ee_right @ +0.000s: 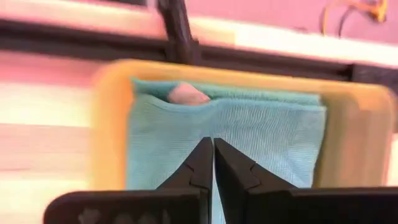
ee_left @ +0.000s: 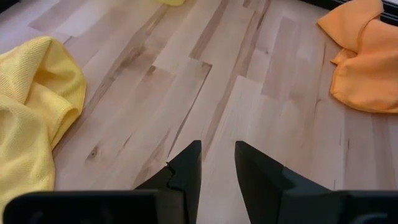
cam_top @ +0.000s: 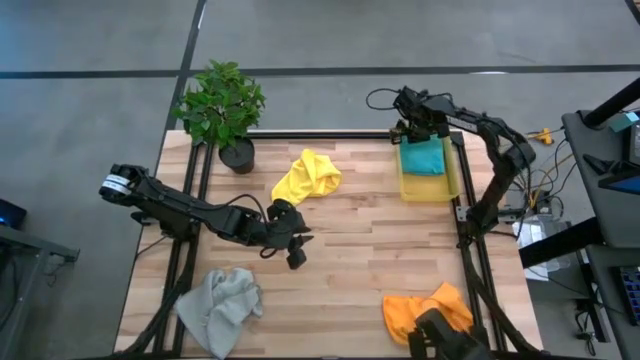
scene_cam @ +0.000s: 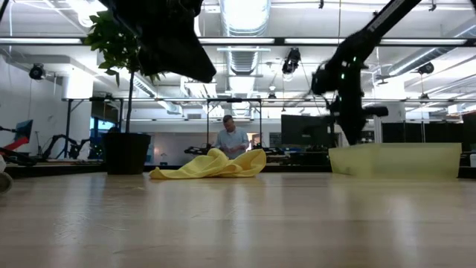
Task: Fold microfiber towels
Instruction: Fold the yellow microfiber towel
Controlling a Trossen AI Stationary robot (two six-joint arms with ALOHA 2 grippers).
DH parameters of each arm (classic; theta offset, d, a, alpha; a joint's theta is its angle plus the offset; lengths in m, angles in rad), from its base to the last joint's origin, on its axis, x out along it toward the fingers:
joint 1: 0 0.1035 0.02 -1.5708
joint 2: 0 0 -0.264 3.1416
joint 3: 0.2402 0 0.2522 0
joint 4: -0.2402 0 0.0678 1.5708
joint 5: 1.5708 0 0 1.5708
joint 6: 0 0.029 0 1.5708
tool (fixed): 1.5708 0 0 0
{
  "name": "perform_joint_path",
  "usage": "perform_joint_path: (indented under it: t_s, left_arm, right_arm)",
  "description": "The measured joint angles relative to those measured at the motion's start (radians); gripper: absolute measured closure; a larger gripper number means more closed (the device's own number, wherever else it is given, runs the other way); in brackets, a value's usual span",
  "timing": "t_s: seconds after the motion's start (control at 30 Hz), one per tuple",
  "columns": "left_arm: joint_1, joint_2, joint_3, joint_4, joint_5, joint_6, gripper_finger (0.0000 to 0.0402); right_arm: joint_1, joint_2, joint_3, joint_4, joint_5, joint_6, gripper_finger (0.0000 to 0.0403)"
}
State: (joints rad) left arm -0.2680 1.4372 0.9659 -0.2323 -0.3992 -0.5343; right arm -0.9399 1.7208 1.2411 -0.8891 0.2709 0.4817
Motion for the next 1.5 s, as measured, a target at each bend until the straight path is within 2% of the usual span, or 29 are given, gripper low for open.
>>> perform_joint_path:
  t_s: [0.13, 0.3, 0.43, 0.53, 0.63, 0.83, 0.97, 1.1, 1.17, 1.27, 1.5]
  left_arm:
    - [0.000, 0.000, -0.002, 0.000, 0.001, 0.078, 0.0318]
    - [0.000, -0.014, -0.003, -0.003, 0.001, 0.152, 0.0318]
    - [0.000, -0.050, 0.000, -0.012, 0.001, 0.156, 0.0318]
    - [0.000, -0.086, -0.004, -0.031, 0.001, 0.156, 0.0318]
    - [0.000, -0.121, -0.005, -0.075, -0.001, 0.155, 0.0318]
    - [0.000, -0.183, -0.007, -0.176, -0.028, 0.147, 0.0318]
    - [0.000, -0.193, -0.009, -0.197, -0.061, 0.148, 0.0318]
    - [0.000, -0.194, -0.009, -0.205, -0.078, 0.121, 0.0318]
    - [0.000, -0.194, -0.009, -0.205, -0.090, 0.082, 0.0318]
    - [0.000, -0.194, -0.009, -0.205, -0.094, 0.020, 0.0318]
    - [-0.002, -0.194, -0.009, -0.205, -0.093, -0.082, 0.0318]
  right_arm:
    - [0.060, -0.125, -0.018, 0.085, -0.042, -0.083, 0.0394]
    - [0.181, -0.306, -0.089, 0.292, -0.330, -0.280, 0.0394]
    - [0.302, -0.439, -0.203, 0.519, -0.494, -0.304, 0.0394]
    - [0.392, -0.503, -0.295, 0.675, -0.507, -0.258, 0.0394]
    - [0.452, -0.515, -0.369, 0.797, -0.507, -0.177, 0.0388]
    - [0.467, -0.384, -0.400, 0.844, -0.535, -0.144, 0.0333]
    - [0.428, -0.237, -0.289, 0.841, -0.651, -0.204, 0.0275]
    - [0.392, -0.067, -0.102, 0.782, -0.672, -0.222, 0.0235]
    - [0.374, 0.015, 0.020, 0.728, -0.701, -0.280, 0.0226]
    - [0.354, 0.137, 0.225, 0.567, -0.741, -0.421, 0.0222]
    - [0.325, 0.448, 0.740, 0.098, -0.741, -0.727, 0.0231]
